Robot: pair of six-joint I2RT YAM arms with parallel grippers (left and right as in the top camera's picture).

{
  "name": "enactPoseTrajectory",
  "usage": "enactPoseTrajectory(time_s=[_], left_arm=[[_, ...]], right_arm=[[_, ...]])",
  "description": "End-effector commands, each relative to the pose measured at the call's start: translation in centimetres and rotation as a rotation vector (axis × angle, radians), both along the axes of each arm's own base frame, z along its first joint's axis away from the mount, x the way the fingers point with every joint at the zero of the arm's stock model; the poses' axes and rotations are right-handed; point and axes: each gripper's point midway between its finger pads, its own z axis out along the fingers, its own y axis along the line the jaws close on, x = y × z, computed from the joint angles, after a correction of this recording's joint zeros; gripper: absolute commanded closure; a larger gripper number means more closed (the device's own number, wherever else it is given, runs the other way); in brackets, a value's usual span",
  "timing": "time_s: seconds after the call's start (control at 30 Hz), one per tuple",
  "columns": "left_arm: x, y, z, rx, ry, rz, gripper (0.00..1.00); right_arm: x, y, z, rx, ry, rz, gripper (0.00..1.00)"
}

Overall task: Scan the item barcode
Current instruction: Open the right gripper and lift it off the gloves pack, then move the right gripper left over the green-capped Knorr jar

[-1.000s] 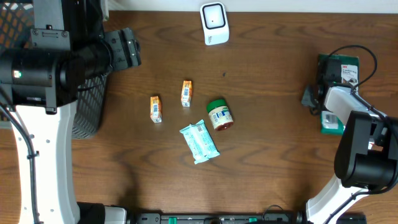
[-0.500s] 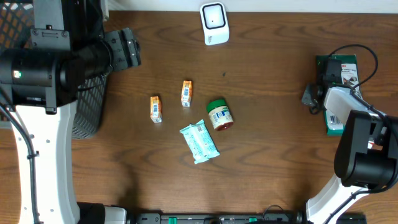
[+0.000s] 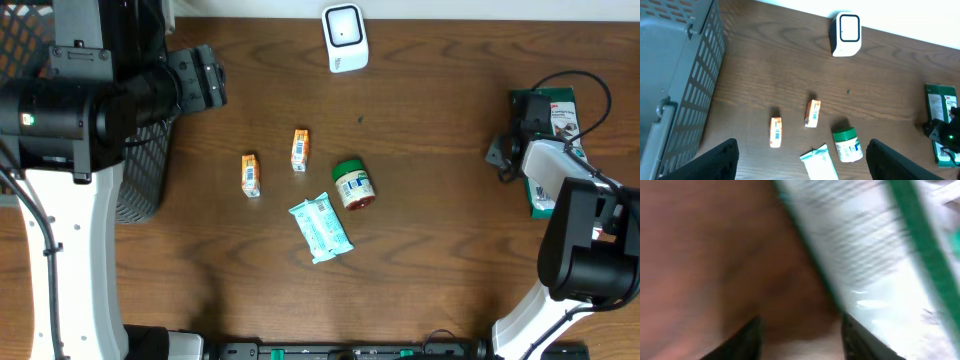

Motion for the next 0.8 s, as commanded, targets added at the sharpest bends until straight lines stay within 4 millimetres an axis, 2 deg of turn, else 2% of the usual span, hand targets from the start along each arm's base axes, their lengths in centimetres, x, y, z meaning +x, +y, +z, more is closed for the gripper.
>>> enactPoseTrajectory(time_s=[0.0, 0.1, 0.17, 0.3, 0.37, 0.5, 0.6, 0.7, 0.77], left_arm=[[0.1, 0.3, 0.1, 0.005, -0.002, 0.013, 0.18], [0.1, 0.3, 0.1, 0.005, -0.002, 0.013, 0.18], [0.1, 0.3, 0.1, 0.005, -0.002, 0.013, 0.18], [0.1, 0.3, 0.1, 0.005, -0.002, 0.013, 0.18], [0.1, 0.3, 0.1, 0.005, -0.002, 0.013, 0.18], [0.1, 0.3, 0.1, 0.005, -0.002, 0.013, 0.18], [0.1, 0.3, 0.1, 0.005, -0.002, 0.013, 0.18], [0.1, 0.3, 0.1, 0.005, -0.002, 0.013, 0.18], [0.1, 0.3, 0.1, 0.005, -0.002, 0.013, 0.18]], right_arm=[[0.6, 6.4, -1.2, 0.303, -0.024, 0.153, 0.41], [1.3, 10.0, -0.4, 0.441, -0.062, 0.246, 0.32], [1.5, 12.4, 0.2, 0.515, -0.078, 0.301, 0.31], [1.9, 15.2, 1.9, 0.533, -0.067, 0.339, 0.30], [2.2, 16.4, 4.0, 0.530, -0.061, 0.366, 0.30], [3.0, 19.3, 10.1, 0.505, -0.032, 0.439, 0.28], [2.8, 21.1, 13.9, 0.408, -0.004, 0.502, 0.21], [2.2, 23.3, 15.9, 0.304, 0.013, 0.549, 0.08], [1.6, 25.3, 16.1, 0.268, 0.018, 0.593, 0.01]])
